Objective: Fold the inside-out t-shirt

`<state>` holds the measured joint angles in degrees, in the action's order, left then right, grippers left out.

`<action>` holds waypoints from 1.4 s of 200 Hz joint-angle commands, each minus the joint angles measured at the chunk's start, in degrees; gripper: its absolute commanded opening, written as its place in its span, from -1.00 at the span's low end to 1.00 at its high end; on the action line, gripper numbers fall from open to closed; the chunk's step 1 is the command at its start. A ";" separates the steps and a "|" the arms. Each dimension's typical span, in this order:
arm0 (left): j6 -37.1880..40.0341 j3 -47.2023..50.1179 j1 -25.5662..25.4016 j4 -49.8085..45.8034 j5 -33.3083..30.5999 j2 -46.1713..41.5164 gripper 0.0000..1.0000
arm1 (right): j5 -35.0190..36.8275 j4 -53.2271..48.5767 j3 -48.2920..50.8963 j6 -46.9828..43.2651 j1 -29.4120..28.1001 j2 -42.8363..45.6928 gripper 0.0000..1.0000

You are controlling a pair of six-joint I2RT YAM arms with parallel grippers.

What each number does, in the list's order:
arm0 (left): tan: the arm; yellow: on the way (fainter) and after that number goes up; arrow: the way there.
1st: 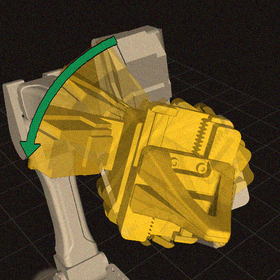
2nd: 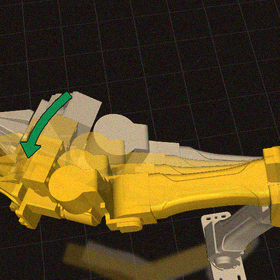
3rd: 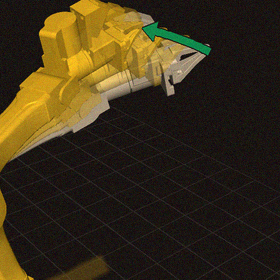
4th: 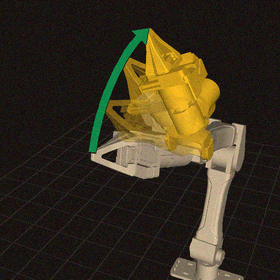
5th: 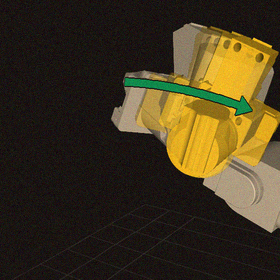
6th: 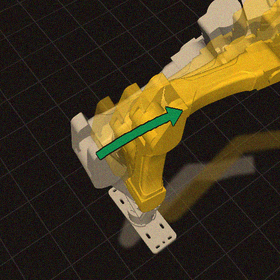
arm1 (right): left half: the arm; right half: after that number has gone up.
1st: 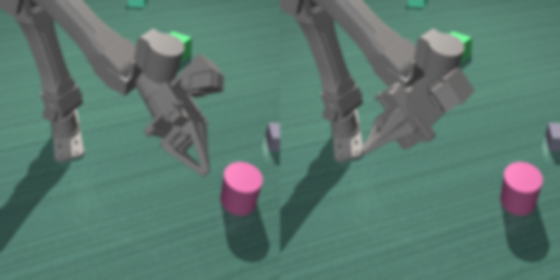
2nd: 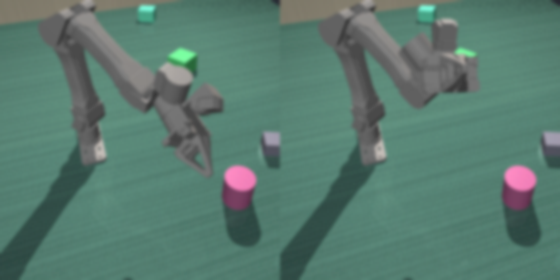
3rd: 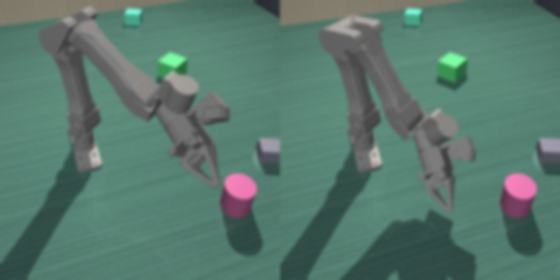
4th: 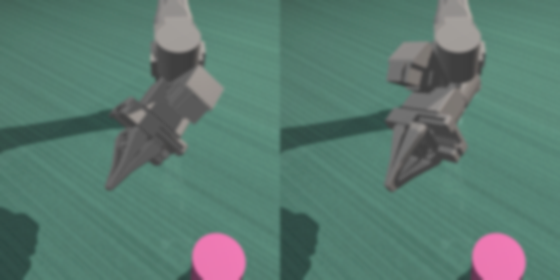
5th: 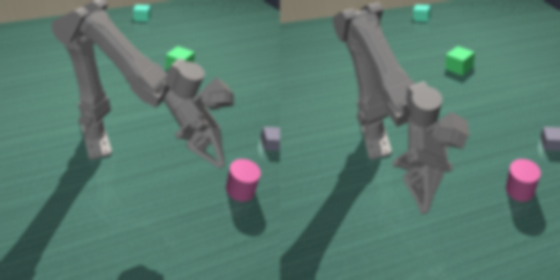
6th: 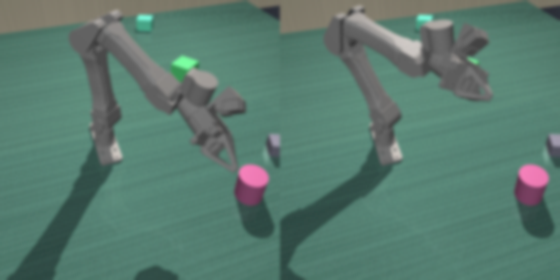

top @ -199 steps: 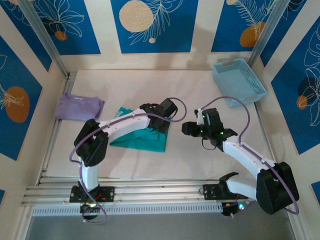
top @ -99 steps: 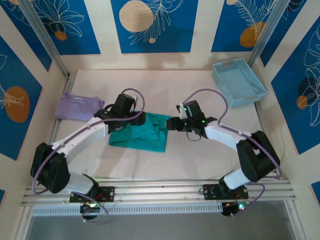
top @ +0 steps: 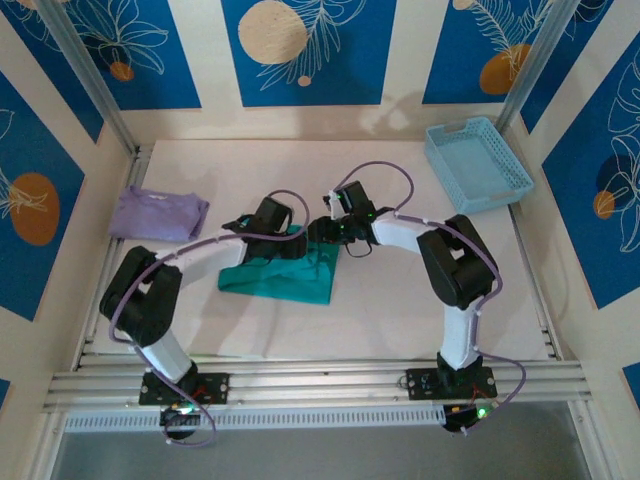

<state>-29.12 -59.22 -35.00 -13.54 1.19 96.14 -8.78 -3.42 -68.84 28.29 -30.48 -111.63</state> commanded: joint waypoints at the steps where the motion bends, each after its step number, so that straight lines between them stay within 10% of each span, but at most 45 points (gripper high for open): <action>1: -1.68 1.30 -1.29 3.27 1.01 0.08 0.03 | -1.86 -2.33 -2.90 -1.47 -0.15 -1.16 -0.28; 56: -0.68 4.83 -1.80 3.70 1.63 -3.51 -0.92 | -2.23 -2.92 -3.24 -1.36 0.86 -0.46 -0.75; 113: -0.91 14.95 -6.01 8.64 7.80 -15.89 -1.00 | -3.93 -4.91 -3.14 -0.88 2.72 -0.07 -0.77; 150: -1.38 19.54 -10.07 12.57 10.56 -17.70 -0.80 | -5.44 -6.93 -4.48 -0.68 3.69 -0.77 -0.63; 214: 2.83 21.05 -12.43 13.25 17.78 -20.65 0.11 | -4.69 -11.20 -1.09 -3.06 5.87 6.98 -0.38; 280: -3.08 25.26 -0.33 5.96 7.24 -36.90 0.32 | -4.35 -4.36 17.91 -2.10 -4.38 25.54 0.08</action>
<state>-29.10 -35.92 -40.58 -3.05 12.23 61.52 -12.29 -10.79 -54.26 25.78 -29.54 -88.31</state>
